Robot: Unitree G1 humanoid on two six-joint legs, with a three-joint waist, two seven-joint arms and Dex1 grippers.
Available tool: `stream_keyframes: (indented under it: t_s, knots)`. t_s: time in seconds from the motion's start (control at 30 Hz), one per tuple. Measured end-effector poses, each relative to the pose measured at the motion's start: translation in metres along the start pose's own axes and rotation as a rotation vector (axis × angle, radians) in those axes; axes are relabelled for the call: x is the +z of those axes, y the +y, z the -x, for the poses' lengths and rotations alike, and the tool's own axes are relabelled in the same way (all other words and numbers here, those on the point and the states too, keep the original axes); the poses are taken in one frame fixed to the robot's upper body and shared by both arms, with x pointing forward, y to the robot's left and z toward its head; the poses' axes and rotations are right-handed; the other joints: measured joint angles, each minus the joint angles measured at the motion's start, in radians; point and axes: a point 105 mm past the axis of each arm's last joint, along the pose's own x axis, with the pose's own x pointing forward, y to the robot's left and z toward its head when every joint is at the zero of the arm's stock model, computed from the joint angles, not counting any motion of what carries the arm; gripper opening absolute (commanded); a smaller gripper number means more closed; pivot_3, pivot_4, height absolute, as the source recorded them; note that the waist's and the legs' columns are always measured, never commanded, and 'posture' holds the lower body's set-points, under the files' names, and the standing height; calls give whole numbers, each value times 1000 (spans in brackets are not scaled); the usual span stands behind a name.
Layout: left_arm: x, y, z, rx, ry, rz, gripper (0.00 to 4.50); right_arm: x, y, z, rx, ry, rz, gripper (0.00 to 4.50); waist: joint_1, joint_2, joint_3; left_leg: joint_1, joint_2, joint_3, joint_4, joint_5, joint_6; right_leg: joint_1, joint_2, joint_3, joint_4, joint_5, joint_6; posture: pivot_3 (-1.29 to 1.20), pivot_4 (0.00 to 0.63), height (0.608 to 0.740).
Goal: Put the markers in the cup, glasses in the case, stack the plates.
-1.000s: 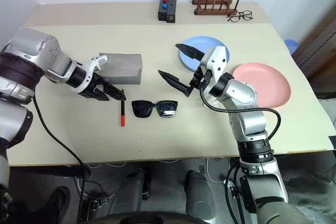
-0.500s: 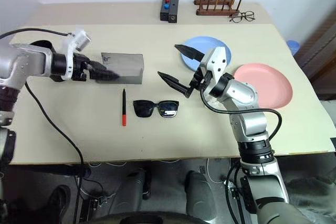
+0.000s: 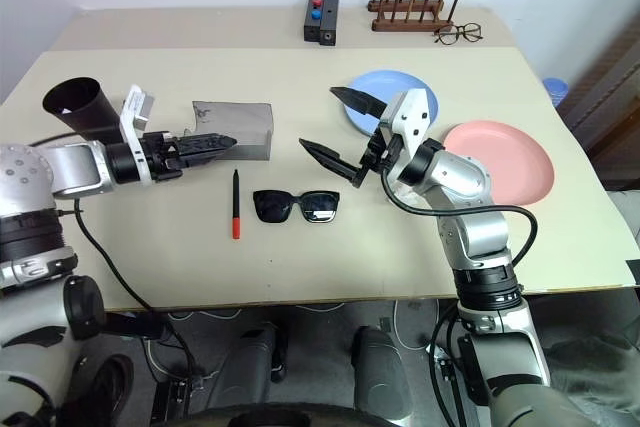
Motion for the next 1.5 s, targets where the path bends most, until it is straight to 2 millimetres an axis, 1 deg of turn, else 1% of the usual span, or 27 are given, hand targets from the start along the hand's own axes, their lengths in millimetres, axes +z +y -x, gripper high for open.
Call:
stream_keyframes:
  t_s: [0.07, 0.2, 0.33, 0.43, 0.57, 0.67, 0.8, 0.93, 1.03, 1.1, 1.13, 1.23, 1.27, 1.3, 1.33, 1.37, 1.4, 1.47, 1.5]
  knots:
    - [-4, 2, -1, 10, 24, 18, 4491, 0, 0, 1, 3, 4, 1, 4500, -1, 0, 0, 0, 0, 0, 0, 0, 0, 0, 0, 0, 0, 0, 0, 0, 150, 740]
    - [-17, 13, -6, 67, 63, 44, 4491, -1, -1, 1, 1, 9, -2, 4500, -1, 0, 0, 0, 0, 0, 0, 0, 0, 0, 0, 0, 0, 0, 0, 0, 150, 740]
    - [-20, 13, -11, 67, 65, 54, 4491, -1, -1, 1, -2, 9, -3, 4500, 0, 0, 0, 0, 0, 0, 0, 0, 0, 0, 0, 0, 0, 0, 0, 0, 150, 740]
    - [-24, 11, -20, 46, 69, 70, 4491, -1, -1, 1, -7, 9, -3, 4500, 0, 0, 0, 0, 0, 0, 0, 0, 0, 0, 0, 0, 0, 0, 0, 0, 150, 740]
    - [-25, 11, -21, 44, 74, 74, 4491, -1, -2, 1, -10, 9, -2, 4500, -1, 0, 0, 1, 0, 0, -1, 0, 0, 0, 0, 0, 0, 0, 0, 0, 150, 740]
    - [-26, 21, -16, 111, 85, 85, 4491, -1, -2, 1, -15, 9, -2, 4500, -2, 0, 0, 1, 0, 0, -1, 0, 0, 0, 0, 0, 0, 0, 0, 0, 150, 740]
    - [-22, 31, 0, 195, 97, 68, 4491, -1, -2, 1, -17, 9, -2, 4500, -2, 0, 0, 1, 0, 0, -1, 0, 0, 0, 0, 0, 0, 0, 0, 0, 150, 740]
    - [-25, 41, 13, 279, 167, 57, 4491, -1, -2, 1, -17, 9, -2, 4500, 0, 0, 0, 0, 0, 0, -1, 0, 0, 0, 0, 0, -1, 0, 0, 0, 150, 740]
    - [-27, 37, 16, 251, 186, 60, 4491, -1, -2, 1, -16, 7, -1, 4500, 0, 0, 0, 0, 0, 0, -1, 0, -1, 0, 0, 0, -1, -1, -2, 0, 150, 740]
    - [-22, 31, 17, 217, 163, 53, 4491, -1, -2, 1, -16, 7, -1, 4500, 0, 0, 0, 0, 0, 0, -1, 0, -1, -1, 0, 0, -1, -2, -4, 0, 150, 740]
    - [-15, 26, 17, 190, 131, 47, 4491, -1, -2, 1, -17, 7, 0, 4500, 0, 0, 0, 0, 0, 0, -1, 0, -1, -1, 0, 0, -1, -2, -3, 0, 150, 740]
    - [19, 3, 13, 65, -28, 48, 4491, -1, -2, 1, -16, 4, 1, 4500, 3, 0, 0, 0, 0, 0, 0, 0, -1, 0, 0, 0, -1, -1, -3, 0, 150, 740]
    - [28, -3, 11, 34, -74, 51, 4491, 0, -2, 1, -15, 3, 1, 4500, 3, 0, 0, 0, 0, 0, 0, 0, -1, 0, 0, 0, -1, 0, -1, 0, 150, 740]
    - [31, -6, 8, 12, -99, 59, 4491, 0, -2, 1, -15, 3, 2, 4500, 1, 0, 0, 0, 0, 0, 0, 0, -1, 1, 0, 0, -1, 0, 0, 0, 150, 740]
    - [30, -7, 4, -13, -108, 86, 4491, 0, -2, 1, -15, 4, 2, 4500, 0, 0, -1, 1, 0, 0, -1, 0, 0, 1, 0, 0, -1, 0, 0, 0, 150, 740]
    - [24, -6, -3, -30, -92, 114, 4491, -1, -2, 1, -15, 4, 2, 4500, -1, 0, -1, 1, 0, 0, -1, 0, 0, 1, 0, 0, -1, 0, 0, 0, 150, 740]
    - [16, -5, -10, -43, -70, 140, 4491, 0, -2, 1, -15, 4, 3, 4500, -1, 0, -1, 1, 0, 0, -1, 0, 0, 1, 0, 0, -1, 0, 0, 0, 150, 740]
    - [-6, 2, -23, -60, -17, 216, 4491, 0, -2, 0, -15, 5, 5, 4500, -3, 0, -1, 1, 0, 0, -1, 0, 0, 0, 0, 0, -1, 0, 0, 0, 150, 740]
    - [-14, 6, -27, -60, -4, 241, 4491, 0, -3, 1, -15, 7, 6, 4500, -5, 0, 0, 1, 0, 0, -1, 0, 0, 0, 0, 0, 0, 0, 0, 0, 150, 740]
